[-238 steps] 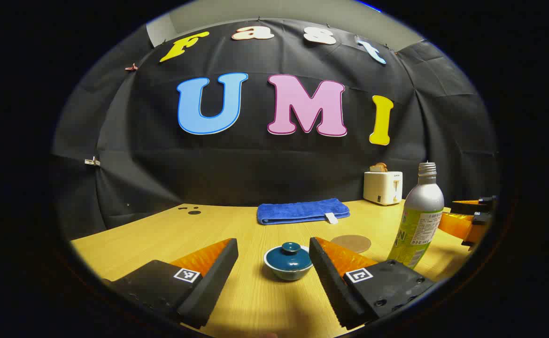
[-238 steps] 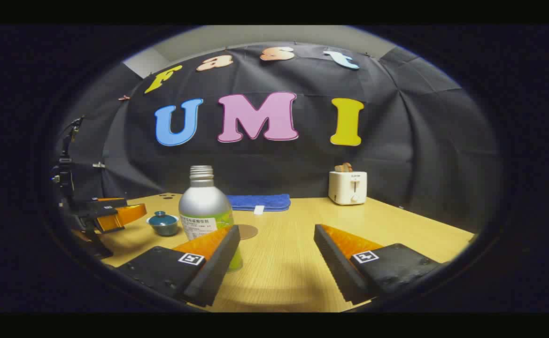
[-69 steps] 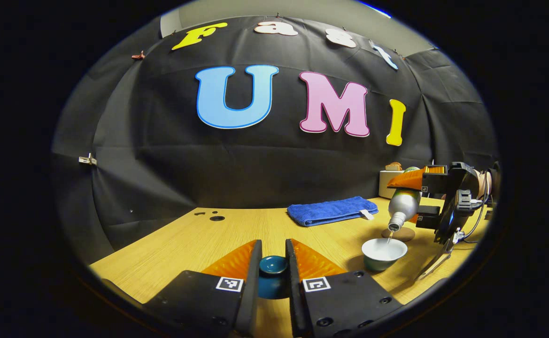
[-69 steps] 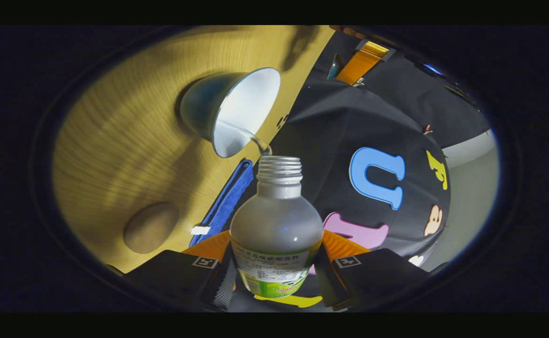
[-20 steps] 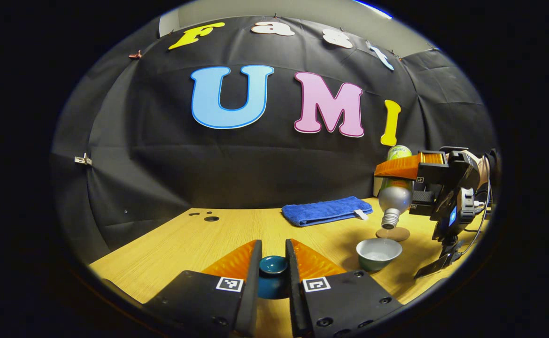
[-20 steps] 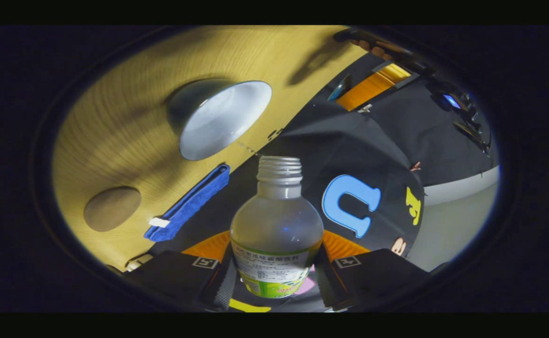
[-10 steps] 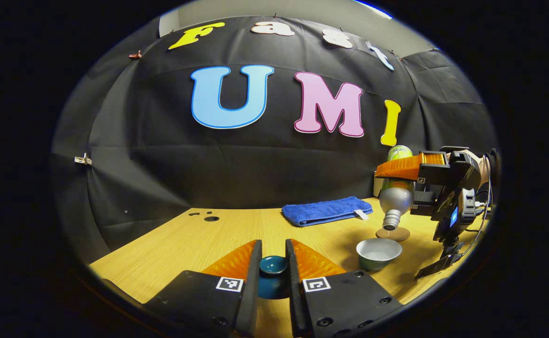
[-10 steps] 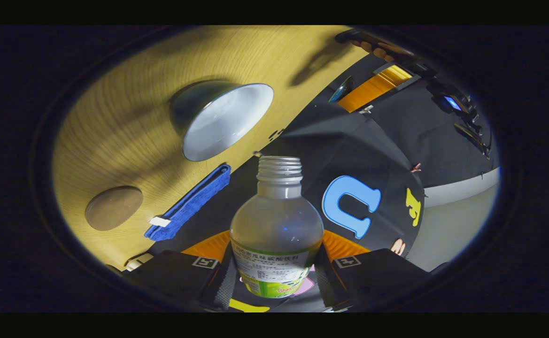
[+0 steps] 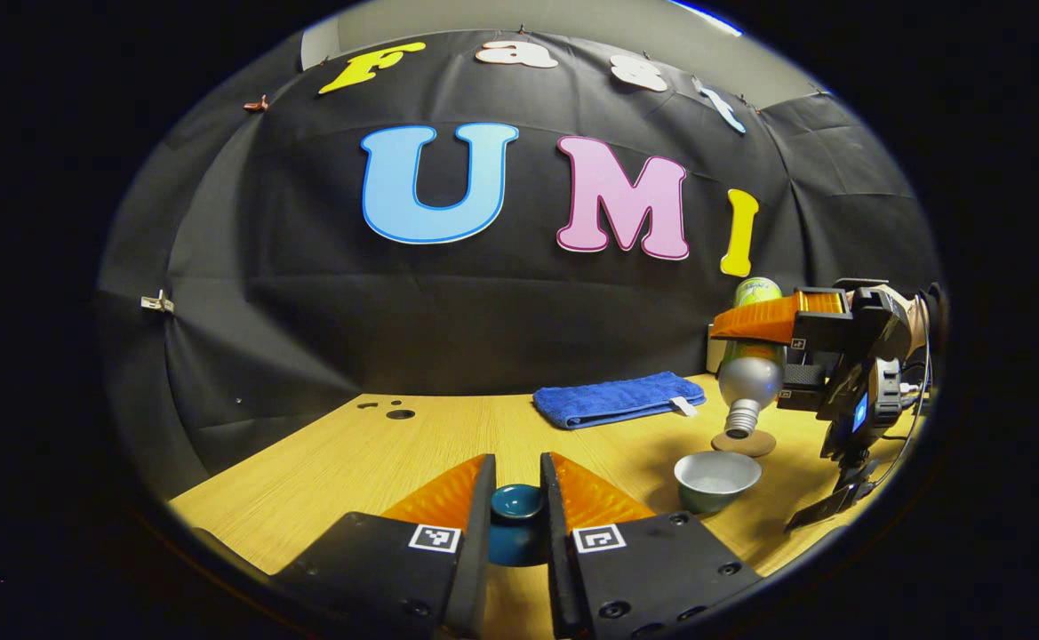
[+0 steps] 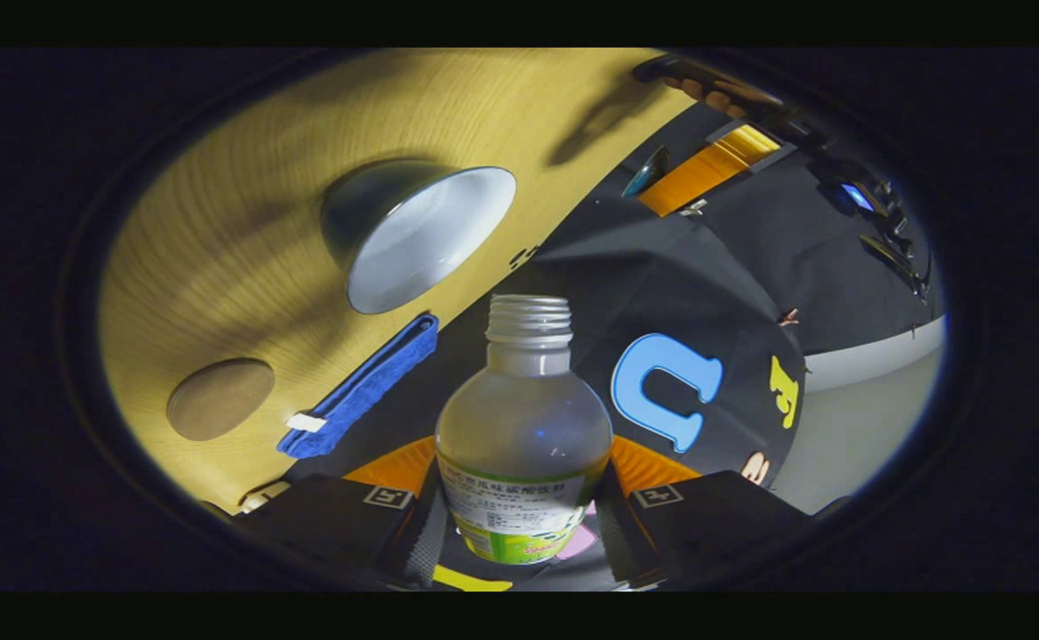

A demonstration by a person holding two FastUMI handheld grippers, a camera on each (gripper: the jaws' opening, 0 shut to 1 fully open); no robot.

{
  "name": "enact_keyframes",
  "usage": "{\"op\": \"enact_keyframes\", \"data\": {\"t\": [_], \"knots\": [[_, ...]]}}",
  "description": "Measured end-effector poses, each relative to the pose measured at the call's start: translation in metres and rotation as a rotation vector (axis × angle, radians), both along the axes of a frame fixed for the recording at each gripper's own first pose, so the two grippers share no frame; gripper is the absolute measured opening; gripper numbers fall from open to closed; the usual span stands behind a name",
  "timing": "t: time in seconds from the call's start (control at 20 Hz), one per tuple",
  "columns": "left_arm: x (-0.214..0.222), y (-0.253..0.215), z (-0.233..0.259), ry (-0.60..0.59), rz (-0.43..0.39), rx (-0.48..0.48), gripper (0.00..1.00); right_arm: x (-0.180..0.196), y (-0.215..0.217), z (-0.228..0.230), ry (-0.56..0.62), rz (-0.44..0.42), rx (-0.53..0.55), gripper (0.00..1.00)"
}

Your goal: Open the teacup lid with one hand, grasp the water bottle and pour water into the teacup with the other hand; after pouring, place the water bottle on the coaster and then close the teacup lid.

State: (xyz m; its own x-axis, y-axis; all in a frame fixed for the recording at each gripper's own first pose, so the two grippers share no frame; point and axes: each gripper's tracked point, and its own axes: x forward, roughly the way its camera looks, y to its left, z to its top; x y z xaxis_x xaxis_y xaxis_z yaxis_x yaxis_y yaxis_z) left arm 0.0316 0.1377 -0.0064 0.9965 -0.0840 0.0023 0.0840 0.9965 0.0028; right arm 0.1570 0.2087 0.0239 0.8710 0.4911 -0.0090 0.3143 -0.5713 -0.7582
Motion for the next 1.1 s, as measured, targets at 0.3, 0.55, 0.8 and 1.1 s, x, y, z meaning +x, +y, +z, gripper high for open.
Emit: {"op": "enact_keyframes", "data": {"t": [0.3,0.55,0.8,1.1], "knots": [[0.000,0.000,0.001,0.000,0.000,0.000,0.32,-0.004,-0.012,0.013,0.030,-0.041,0.125,0.74],[0.000,0.000,0.000,0.000,0.001,0.000,0.32,-0.019,-0.035,0.024,0.131,-0.132,0.489,0.74],[0.000,0.002,0.000,0.000,0.008,0.000,0.32,-0.033,-0.059,0.022,0.335,-0.230,0.905,0.74],[0.000,0.004,0.000,-0.001,0.022,0.001,0.32,-0.036,-0.082,0.040,0.556,-0.250,1.476,0.75]]}}
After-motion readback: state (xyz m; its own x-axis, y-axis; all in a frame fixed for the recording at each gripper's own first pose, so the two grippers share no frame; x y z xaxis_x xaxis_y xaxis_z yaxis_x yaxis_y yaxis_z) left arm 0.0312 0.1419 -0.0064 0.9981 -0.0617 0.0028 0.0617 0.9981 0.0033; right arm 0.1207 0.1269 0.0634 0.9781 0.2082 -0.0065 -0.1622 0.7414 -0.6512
